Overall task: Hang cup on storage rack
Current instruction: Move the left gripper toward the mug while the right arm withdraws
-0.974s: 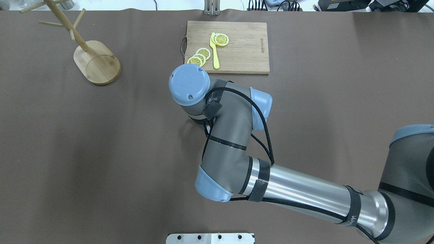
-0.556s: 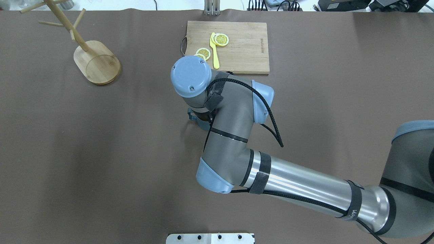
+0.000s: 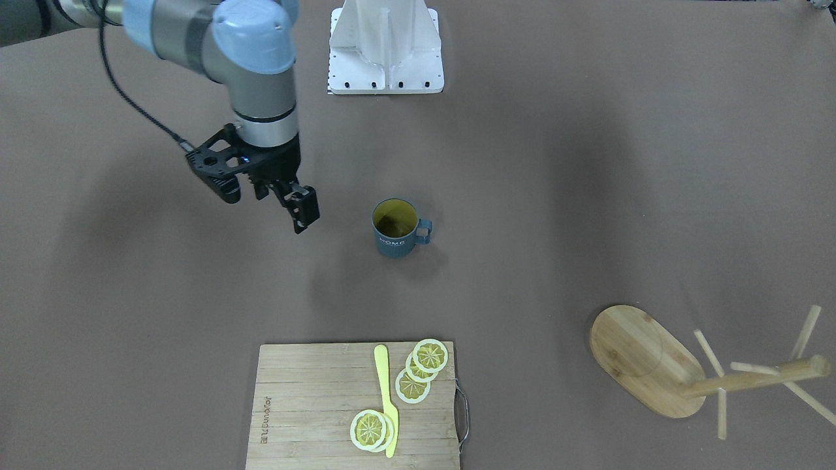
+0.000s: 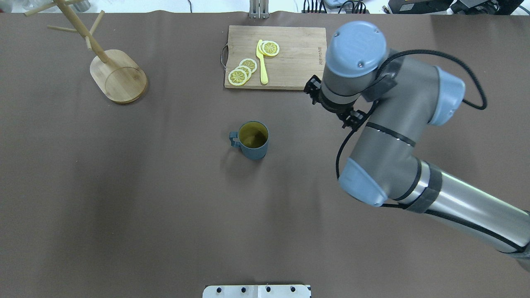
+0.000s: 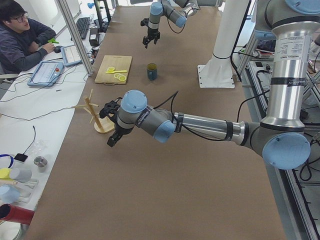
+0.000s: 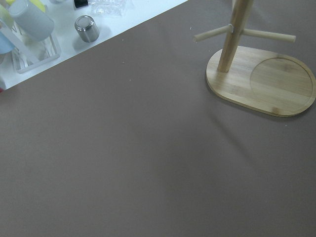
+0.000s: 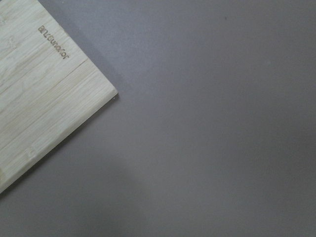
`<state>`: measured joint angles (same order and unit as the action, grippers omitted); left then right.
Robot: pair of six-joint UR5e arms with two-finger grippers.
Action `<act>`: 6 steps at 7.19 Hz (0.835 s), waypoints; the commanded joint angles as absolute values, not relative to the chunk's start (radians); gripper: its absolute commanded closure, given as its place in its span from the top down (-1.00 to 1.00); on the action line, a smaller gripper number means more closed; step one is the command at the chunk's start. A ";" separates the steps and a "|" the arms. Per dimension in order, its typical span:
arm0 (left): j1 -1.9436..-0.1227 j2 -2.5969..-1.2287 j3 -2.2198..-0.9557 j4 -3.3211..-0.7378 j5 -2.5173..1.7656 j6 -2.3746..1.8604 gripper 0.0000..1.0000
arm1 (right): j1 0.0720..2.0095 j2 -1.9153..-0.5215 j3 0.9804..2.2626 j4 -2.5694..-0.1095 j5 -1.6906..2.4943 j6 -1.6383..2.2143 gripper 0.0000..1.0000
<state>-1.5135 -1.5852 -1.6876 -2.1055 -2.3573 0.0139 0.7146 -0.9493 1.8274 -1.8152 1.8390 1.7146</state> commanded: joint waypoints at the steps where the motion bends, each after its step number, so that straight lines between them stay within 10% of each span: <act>1: -1.429 -1.578 -1.692 -2.352 -2.397 -0.218 0.97 | 0.890 -1.098 1.893 -1.812 1.984 1.272 1.00; 6: -1.182 -1.591 -1.697 -2.678 -2.349 -0.543 0.97 | 1.298 -1.360 1.884 -1.807 2.177 0.448 1.00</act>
<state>-1.2243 -1.5830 -1.6926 -2.6632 -2.3749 -0.5326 1.1973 -1.2961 1.8855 -1.8047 2.1467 0.6454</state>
